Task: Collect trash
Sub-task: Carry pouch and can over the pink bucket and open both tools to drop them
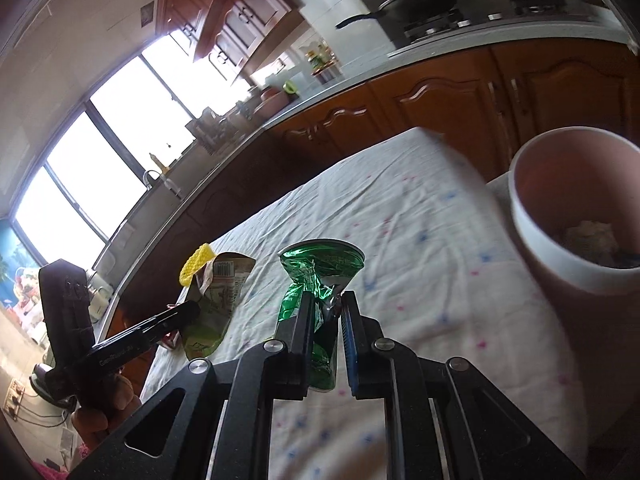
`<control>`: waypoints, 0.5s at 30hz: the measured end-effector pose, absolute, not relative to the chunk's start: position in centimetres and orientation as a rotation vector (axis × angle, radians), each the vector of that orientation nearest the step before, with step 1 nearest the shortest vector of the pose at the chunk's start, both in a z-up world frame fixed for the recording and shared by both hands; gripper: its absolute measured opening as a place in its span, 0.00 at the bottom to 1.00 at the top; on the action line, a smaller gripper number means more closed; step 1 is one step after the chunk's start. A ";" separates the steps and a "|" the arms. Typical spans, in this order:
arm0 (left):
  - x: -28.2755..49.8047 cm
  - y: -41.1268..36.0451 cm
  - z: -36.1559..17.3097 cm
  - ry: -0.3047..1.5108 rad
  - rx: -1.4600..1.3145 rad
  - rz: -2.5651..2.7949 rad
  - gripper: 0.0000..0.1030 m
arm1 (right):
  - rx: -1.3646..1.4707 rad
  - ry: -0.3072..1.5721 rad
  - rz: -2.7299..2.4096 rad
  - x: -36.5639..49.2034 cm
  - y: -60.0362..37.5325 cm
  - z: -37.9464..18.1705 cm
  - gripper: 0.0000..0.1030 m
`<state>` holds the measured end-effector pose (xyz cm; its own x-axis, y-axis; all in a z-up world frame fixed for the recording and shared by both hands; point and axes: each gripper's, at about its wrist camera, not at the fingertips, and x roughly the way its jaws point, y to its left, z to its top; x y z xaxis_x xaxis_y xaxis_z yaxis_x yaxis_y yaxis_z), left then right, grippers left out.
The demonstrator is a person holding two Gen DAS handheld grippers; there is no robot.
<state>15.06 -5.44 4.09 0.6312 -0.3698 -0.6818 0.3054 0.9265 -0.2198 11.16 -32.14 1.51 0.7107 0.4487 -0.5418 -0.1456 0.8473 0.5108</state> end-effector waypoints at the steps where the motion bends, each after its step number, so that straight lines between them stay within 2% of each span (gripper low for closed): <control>1: 15.0 -6.1 4.1 0.799 -0.083 -0.396 0.08 | 0.460 0.706 0.334 11.1 -32.5 1.6 0.13; 15: 15.2 -12.6 4.4 0.815 -0.053 -0.500 0.08 | 0.506 0.646 0.199 7.6 -39.9 2.4 0.13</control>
<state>15.25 -12.65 4.43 0.5766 -0.4471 -0.6838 0.4075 0.8828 -0.2337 7.62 -39.87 2.45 0.7845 0.3305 -0.5247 -0.0225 0.8608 0.5085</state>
